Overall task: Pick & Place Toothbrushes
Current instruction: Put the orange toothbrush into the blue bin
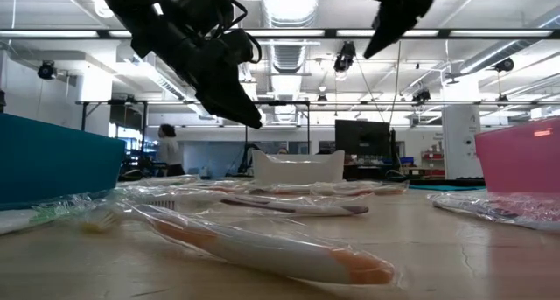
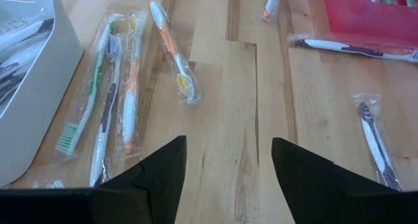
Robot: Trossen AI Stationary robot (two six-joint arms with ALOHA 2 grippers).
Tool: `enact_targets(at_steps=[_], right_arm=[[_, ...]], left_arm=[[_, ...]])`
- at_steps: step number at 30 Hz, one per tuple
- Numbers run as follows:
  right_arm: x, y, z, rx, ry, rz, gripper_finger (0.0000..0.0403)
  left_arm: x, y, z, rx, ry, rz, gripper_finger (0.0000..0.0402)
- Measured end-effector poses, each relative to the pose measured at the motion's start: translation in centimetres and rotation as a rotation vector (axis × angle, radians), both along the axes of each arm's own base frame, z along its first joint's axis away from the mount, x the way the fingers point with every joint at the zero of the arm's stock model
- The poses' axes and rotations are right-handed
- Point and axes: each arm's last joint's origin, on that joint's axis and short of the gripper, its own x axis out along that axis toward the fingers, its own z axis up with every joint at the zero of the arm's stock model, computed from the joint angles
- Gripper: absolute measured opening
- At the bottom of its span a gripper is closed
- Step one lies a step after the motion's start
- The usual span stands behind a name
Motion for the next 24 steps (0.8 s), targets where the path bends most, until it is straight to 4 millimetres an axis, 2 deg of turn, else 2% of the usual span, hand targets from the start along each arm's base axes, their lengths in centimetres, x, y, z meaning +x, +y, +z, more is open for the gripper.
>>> enact_targets(at_steps=[6, 11, 16, 24], right_arm=[[-2.0, 0.7, -0.5, 0.004, -0.077, -0.023, 0.0008], [-2.4, 1.2, -2.3, 0.108, -0.161, -0.01, 0.0008], [-3.1, 2.0, -3.9, 0.17, -0.143, 0.011, 0.0008], [-2.4, 3.6, -5.8, 0.175, -0.215, 0.069, 0.0008]], left_arm=[[0.0, 0.0, 0.0, 0.0, 0.0, 0.0, 0.023], [0.0, 0.0, 0.0, 0.0, 0.0, 0.001, 0.023], [0.0, 0.0, 0.0, 0.0, 0.0, 0.0, 0.023], [0.0, 0.0, 0.0, 0.0, 0.0, 0.0, 0.023]])
